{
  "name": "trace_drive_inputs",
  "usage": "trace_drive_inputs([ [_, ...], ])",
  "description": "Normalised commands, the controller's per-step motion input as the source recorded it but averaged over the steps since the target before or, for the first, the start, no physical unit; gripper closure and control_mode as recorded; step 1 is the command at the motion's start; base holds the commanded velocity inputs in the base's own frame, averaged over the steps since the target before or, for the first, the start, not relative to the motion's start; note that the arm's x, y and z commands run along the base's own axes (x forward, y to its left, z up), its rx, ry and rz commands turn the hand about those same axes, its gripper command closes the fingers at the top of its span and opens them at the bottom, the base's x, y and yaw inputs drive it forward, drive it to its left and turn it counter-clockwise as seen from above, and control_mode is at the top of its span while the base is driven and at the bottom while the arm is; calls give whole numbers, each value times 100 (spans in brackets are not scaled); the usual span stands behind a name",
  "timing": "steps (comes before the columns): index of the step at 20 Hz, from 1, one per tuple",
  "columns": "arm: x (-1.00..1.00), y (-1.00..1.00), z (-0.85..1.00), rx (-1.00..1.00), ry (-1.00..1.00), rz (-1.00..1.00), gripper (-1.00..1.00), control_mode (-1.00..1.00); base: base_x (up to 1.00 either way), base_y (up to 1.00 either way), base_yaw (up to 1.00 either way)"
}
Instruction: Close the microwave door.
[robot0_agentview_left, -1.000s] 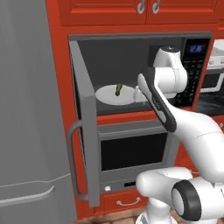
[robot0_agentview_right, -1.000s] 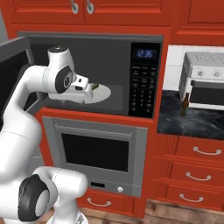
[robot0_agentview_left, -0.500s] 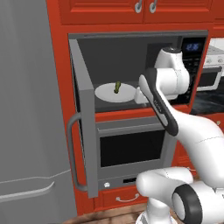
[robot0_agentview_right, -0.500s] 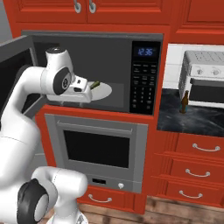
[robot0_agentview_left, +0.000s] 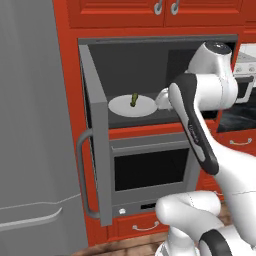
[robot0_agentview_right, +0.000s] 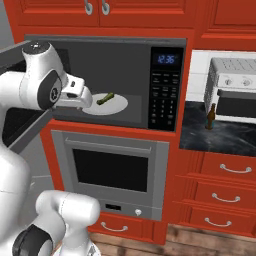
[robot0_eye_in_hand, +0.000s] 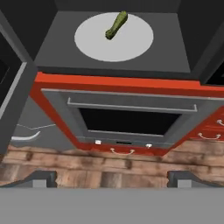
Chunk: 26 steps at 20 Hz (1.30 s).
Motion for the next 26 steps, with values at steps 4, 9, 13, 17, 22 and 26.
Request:
trace_drive_inputs([
  [4, -26, 36, 100, 0, -21, 4, -100, -100, 0, 0, 0],
  [9, -34, 25, 100, 0, -20, 5, -100, -100, 0, 0, 0],
  [13, -38, 37, 98, 0, -15, 8, -100, -100, 0, 0, 0],
  [17, -39, 58, 73, 1, -10, 11, -100, -100, 0, 0, 0],
  [22, -37, 61, 83, 4, -10, 11, -100, -100, 0, 0, 0],
  [26, -24, 90, 31, 1, -3, 17, -100, -100, 0, 0, 0],
])
